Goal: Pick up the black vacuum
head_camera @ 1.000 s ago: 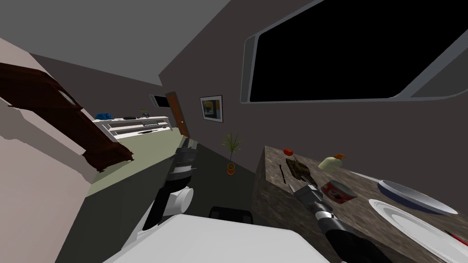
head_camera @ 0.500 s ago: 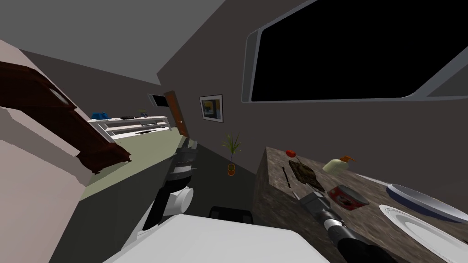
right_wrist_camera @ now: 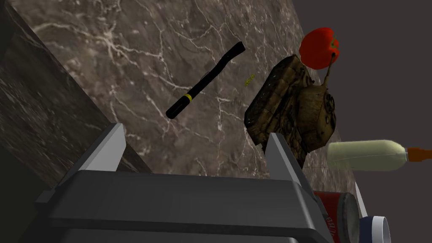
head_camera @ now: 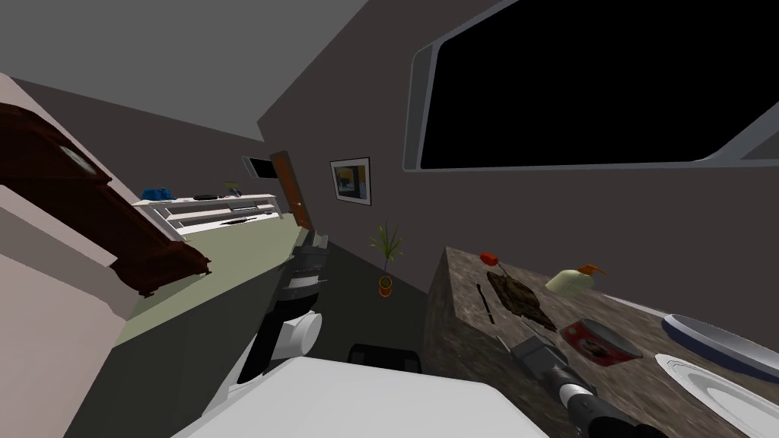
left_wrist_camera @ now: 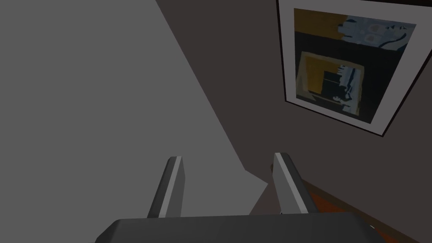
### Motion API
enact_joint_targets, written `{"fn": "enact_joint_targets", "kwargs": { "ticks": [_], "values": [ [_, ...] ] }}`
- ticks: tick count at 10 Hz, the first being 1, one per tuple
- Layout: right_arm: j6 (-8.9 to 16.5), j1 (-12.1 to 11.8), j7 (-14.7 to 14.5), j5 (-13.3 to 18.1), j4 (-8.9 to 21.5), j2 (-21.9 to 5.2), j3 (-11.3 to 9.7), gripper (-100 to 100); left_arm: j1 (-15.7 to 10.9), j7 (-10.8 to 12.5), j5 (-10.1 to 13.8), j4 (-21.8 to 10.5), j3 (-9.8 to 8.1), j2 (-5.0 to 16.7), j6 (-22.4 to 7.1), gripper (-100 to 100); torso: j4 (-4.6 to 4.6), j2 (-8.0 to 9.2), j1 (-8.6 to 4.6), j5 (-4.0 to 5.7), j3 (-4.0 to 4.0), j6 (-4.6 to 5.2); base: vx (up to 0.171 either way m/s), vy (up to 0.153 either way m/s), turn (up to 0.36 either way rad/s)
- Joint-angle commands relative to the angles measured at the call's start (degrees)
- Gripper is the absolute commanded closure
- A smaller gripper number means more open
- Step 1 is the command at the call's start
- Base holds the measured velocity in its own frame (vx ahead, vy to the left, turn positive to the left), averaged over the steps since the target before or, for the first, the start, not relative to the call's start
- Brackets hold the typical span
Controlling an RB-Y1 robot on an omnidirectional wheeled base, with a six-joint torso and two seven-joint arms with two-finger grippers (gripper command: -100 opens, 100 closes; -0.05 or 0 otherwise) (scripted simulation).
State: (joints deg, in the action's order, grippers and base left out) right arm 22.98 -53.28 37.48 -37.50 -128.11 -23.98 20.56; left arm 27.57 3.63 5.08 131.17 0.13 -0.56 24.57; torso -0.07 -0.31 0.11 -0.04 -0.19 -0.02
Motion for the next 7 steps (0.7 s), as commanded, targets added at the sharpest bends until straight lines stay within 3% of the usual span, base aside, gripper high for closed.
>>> {"fn": "enact_joint_targets", "kwargs": {
  "ticks": [1, 4, 5, 6, 7],
  "values": [
    [2.86, -1.21, 2.86, -2.06, 0.23, -1.03, 1.55, -100, 0.00, 0.00, 0.00, 0.00, 0.00, 0.00, 0.00, 0, 0.00, 0.00, 0.00, 0.00, 0.00, 0.00, 0.080, 0.035, -0.030],
    [7.57, -2.23, 5.68, -3.82, 0.52, -1.83, 2.78, -100, 0.00, 0.00, 0.00, 0.00, 0.00, 0.00, 0.00, 0, -0.01, -0.05, -0.10, 0.02, -0.02, 0.01, 0.093, 0.016, -0.030],
    [9.49, -3.18, 8.15, -5.56, 0.79, -2.57, 3.99, -100, 0.00, 0.00, 0.00, 0.00, 0.00, 0.00, 0.00, 0, -0.01, -0.02, -0.09, 0.02, -0.01, 0.00, 0.107, 0.014, -0.042],
    [10.69, -3.18, 8.20, -5.56, 0.79, -2.57, 3.99, -100, 0.00, 0.00, 0.00, 0.00, 0.00, 0.00, 0.00, 0, -0.01, -0.06, -0.10, 0.02, -0.03, 0.01, 0.092, 0.020, -0.024],
    [12.69, -4.07, 10.69, -7.26, 1.05, -3.25, 5.17, -100, 0.00, 0.00, 0.00, 0.00, 0.00, 0.00, 0.00, 0, -0.01, -0.02, -0.08, 0.02, -0.01, 0.00, 0.111, 0.027, -0.054]
  ]
}}
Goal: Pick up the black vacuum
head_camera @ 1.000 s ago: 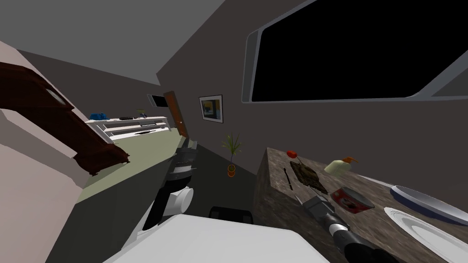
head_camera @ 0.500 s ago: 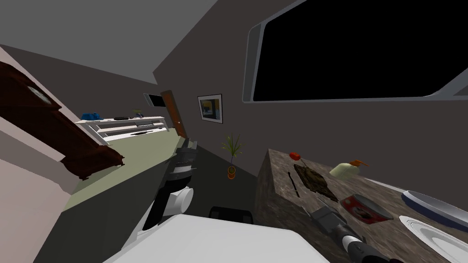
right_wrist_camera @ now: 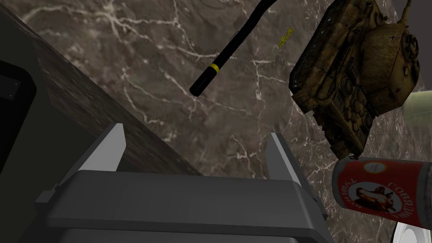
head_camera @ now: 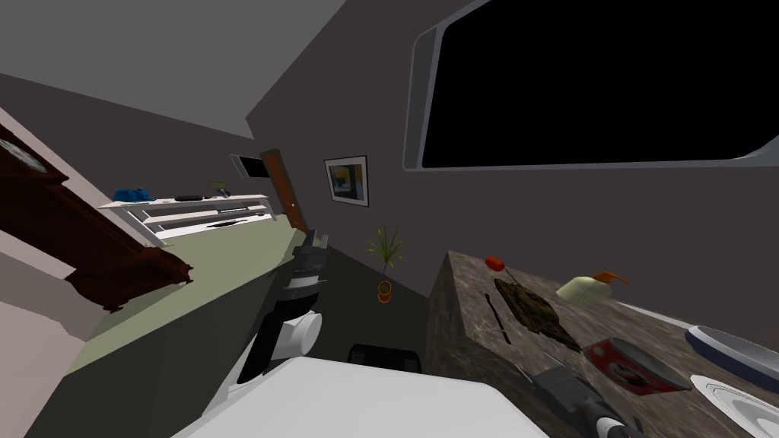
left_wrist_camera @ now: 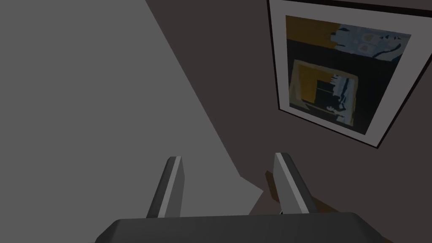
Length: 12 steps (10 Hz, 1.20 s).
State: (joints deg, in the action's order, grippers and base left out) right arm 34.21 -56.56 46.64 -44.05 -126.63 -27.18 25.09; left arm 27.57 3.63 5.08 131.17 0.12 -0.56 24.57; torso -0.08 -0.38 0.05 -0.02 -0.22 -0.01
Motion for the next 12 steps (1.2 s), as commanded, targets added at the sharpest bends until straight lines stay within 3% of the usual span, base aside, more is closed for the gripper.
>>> {"fn": "enact_joint_targets", "kwargs": {
  "ticks": [1, 2, 3, 4, 5, 6, 7, 8, 9, 12],
  "values": [
    [2.56, -0.79, 1.53, -0.71, -0.44, -0.06, 0.64, -100, 0.00, 0.00, 0.00, 0.00, 0.00, 0.00, 0.00, 0, 0.00, 0.00, 0.00, 0.00, 0.00, 0.00, 0.100, 0.026, -0.028],
    [4.29, -1.61, 3.89, -2.37, -0.19, -0.70, 1.79, -100, 0.00, 0.00, 0.00, 0.00, 0.00, 0.00, 0.00, 0, 0.00, 0.03, 0.01, 0.00, 0.01, -0.01, 0.109, 0.015, -0.052],
    [5.61, -1.61, 3.98, -2.37, -0.19, -0.70, 1.79, -100, 0.00, 0.00, 0.00, 0.00, 0.00, 0.00, 0.00, 0, 0.00, 0.00, -0.02, 0.00, 0.00, 0.00, 0.094, 0.012, -0.027],
    [7.36, -2.36, 6.35, -3.99, 0.06, -1.30, 2.90, -100, 0.00, 0.00, 0.00, 0.00, 0.00, 0.00, 0.00, 0, 0.00, 0.04, -0.04, 0.01, 0.02, -0.02, 0.133, 0.001, -0.055],
    [8.63, -2.36, 6.39, -3.99, 0.06, -1.30, 2.90, -100, 0.00, 0.00, 0.00, 0.00, 0.00, 0.00, 0.00, 0, -0.01, -0.06, -0.08, 0.02, -0.03, 0.00, 0.113, 0.006, -0.029],
    [10.31, -3.04, 8.71, -5.56, 0.27, -1.85, 3.98, -100, 0.00, 0.00, 0.00, 0.00, 0.00, 0.00, 0.00, 0, -0.01, -0.03, -0.08, 0.02, -0.03, -0.02, 0.131, -0.007, -0.067],
    [11.61, -3.04, 8.75, -5.56, 0.27, -1.85, 3.98, -100, 0.00, 0.00, 0.00, 0.00, 0.00, 0.00, 0.00, 0, -0.02, -0.08, -0.12, 0.03, -0.05, -0.01, 0.105, -0.007, -0.030],
    [13.58, -3.65, 11.08, -7.09, 0.46, -2.38, 5.04, -100, 0.00, 0.00, 0.00, 0.00, 0.00, 0.00, 0.00, 0, -0.01, -0.01, -0.13, 0.03, -0.02, -0.03, 0.124, 0.010, -0.051],
    [14.55, -3.65, 11.08, -7.09, 0.46, -2.38, 5.04, -100, 0.00, 0.00, 0.00, 0.00, 0.00, 0.00, 0.00, 0, -0.01, -0.05, -0.08, 0.02, -0.03, -0.01, 0.113, 0.013, -0.048],
    [19.18, -4.65, 15.52, -9.96, 0.85, -3.41, 7.01, -100, 0.00, 0.00, 0.00, 0.00, 0.00, 0.00, 0.00, 0, -0.02, -0.02, -0.09, 0.02, -0.03, -0.03, 0.126, -0.001, -0.063]
  ]
}}
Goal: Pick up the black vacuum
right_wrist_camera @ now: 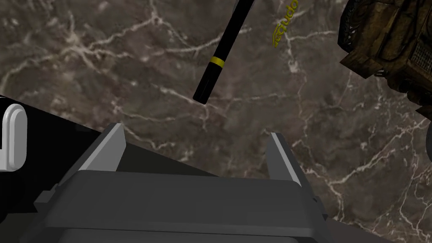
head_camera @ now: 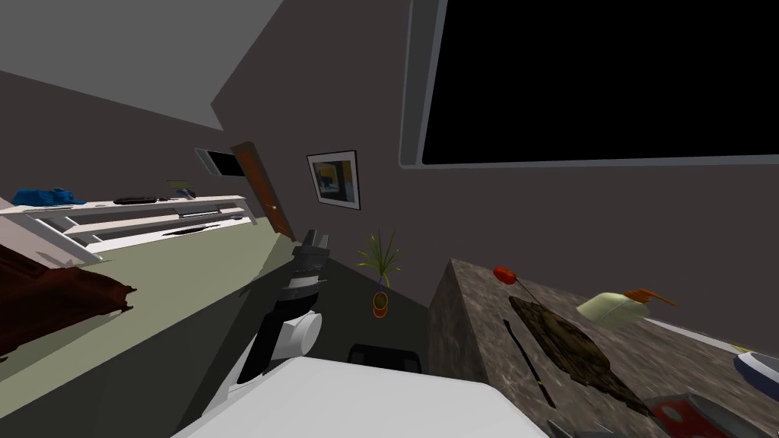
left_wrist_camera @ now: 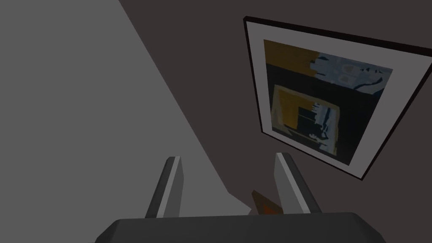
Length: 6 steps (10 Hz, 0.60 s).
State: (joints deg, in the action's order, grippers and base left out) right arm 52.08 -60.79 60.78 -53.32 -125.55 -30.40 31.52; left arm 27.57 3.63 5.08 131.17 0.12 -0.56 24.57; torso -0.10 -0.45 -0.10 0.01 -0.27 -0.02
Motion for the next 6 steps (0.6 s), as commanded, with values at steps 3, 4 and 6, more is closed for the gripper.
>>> {"fn": "enact_joint_targets", "kwargs": {
  "ticks": [3, 4, 6],
  "values": [
    [5.06, -0.80, 3.47, -2.00, 0.00, -0.74, 1.46, -100, 0.00, 0.00, 0.00, 0.00, 0.00, 0.00, 0.00, 0, 0.00, -0.01, 0.01, 0.00, -0.01, 0.00, 0.121, -0.008, -0.052],
    [7.08, -1.10, 5.45, -3.22, 0.22, -1.34, 2.29, -100, -0.01, 0.00, 0.00, 0.00, 0.00, 0.00, 0.00, 0, 0.00, 0.04, 0.01, 0.00, 0.01, -0.01, 0.150, -0.024, -0.077],
    [9.73, -1.32, 7.33, -4.37, 0.44, -1.97, 3.07, -100, 0.00, 0.00, 0.00, 0.00, 0.00, 0.00, 0.00, 0, -0.01, 0.00, -0.06, 0.02, -0.02, -0.02, 0.123, -0.023, -0.066]
  ]
}}
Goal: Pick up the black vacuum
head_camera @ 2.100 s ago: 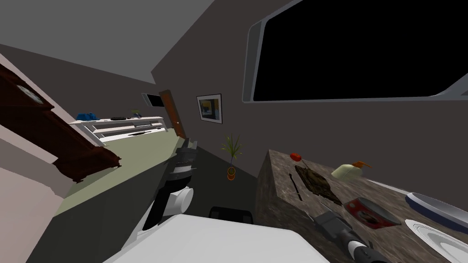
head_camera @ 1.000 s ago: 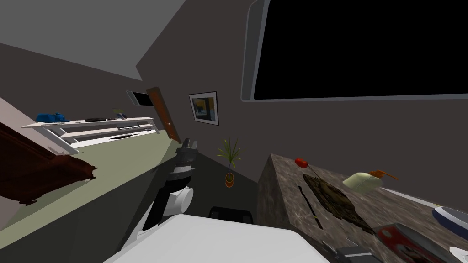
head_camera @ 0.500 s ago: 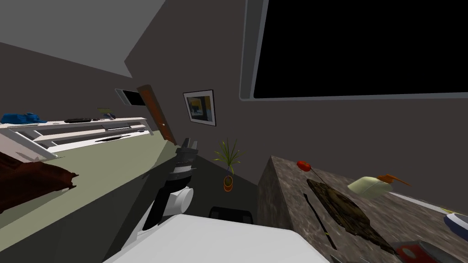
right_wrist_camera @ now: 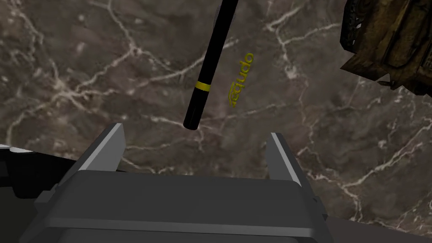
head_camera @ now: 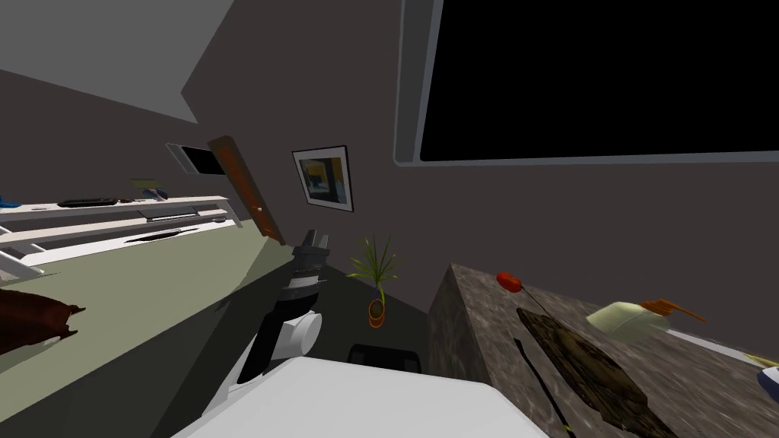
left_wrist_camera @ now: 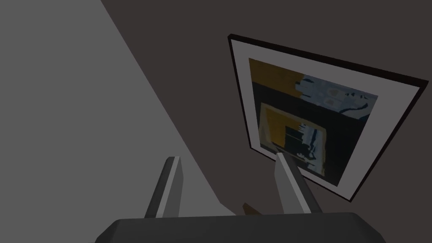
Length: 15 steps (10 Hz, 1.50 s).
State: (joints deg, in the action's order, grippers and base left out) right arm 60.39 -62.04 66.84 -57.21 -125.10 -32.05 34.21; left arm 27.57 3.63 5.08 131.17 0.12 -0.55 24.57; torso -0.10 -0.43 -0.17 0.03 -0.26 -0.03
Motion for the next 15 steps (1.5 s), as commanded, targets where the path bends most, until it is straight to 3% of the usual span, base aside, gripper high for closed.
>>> {"fn": "enact_joint_targets", "kwargs": {
  "ticks": [1, 3, 4, 8, 10, 11, 12, 13, 15],
  "values": [
    [1.79, -0.06, 1.26, -0.48, -0.02, -0.32, 0.39, -100, 0.00, 0.00, 0.00, 0.00, 0.00, 0.00, 0.00, 0, 0.00, 0.00, 0.00, 0.00, 0.00, 0.00, 0.110, -0.016, -0.040],
    [5.55, -0.31, 4.68, -2.50, 0.39, -1.57, 1.79, -100, 0.00, 0.00, 0.00, 0.00, 0.00, 0.00, 0.00, 0, 0.00, -0.02, 0.01, 0.00, -0.01, 0.00, 0.180, -0.006, -0.109],
    [6.29, -0.31, 4.68, -2.50, 0.39, -1.57, 1.79, -100, 0.01, 0.00, 0.00, 0.00, 0.00, 0.00, 0.00, 0, -0.05, -0.27, 0.10, -0.02, -0.15, -0.01, 0.167, 0.001, -0.034],
    [12.93, -0.23, 9.63, -5.30, 1.06, -3.49, 3.75, -100, 0.00, 0.00, 0.00, 0.00, 0.00, 0.00, 0.00, 0, -0.06, -0.24, -0.16, 0.04, -0.14, -0.02, 0.174, -0.042, -0.094],
    [15.00, -0.11, 11.16, -6.14, 1.20, -3.95, 4.33, -100, -0.01, 0.00, 0.00, 0.00, 0.00, 0.00, 0.00, 0, -0.02, -0.09, -0.08, 0.06, -0.06, -0.10, 0.104, -0.012, -0.044],
    [14.23, -0.21, 10.54, -5.88, 1.13, -3.78, 4.16, -100, -0.01, 0.00, 0.00, 0.00, 0.00, 0.00, 0.00, 0, 0.00, -0.02, -0.09, 0.06, -0.02, -0.08, 0.014, -0.008, 0.007],
    [14.46, -0.19, 10.72, -5.91, 1.14, -3.80, 4.18, 0, -0.02, 0.00, 0.00, 0.00, 0.01, 0.00, 0.00, 0, 0.06, 0.24, -0.07, 0.06, 0.12, -0.09, 0.000, 0.000, 0.000],
    [13.52, 0.66, 9.51, -5.03, 2.98, -3.24, 3.28, -100, -0.02, 0.00, 0.00, 0.00, 0.01, 0.00, 0.00, 0, 0.09, 0.35, -0.05, 0.05, 0.20, -0.08, 0.002, 0.007, 0.011],
    [12.61, 1.50, 8.32, -4.15, 4.82, -2.68, 2.38, -100, -0.02, 0.00, 0.00, 0.00, 0.01, -0.01, 0.00, 0, 0.09, 0.40, -0.28, 0.56, 0.22, -0.07, 0.003, 0.009, 0.008]
  ]
}}
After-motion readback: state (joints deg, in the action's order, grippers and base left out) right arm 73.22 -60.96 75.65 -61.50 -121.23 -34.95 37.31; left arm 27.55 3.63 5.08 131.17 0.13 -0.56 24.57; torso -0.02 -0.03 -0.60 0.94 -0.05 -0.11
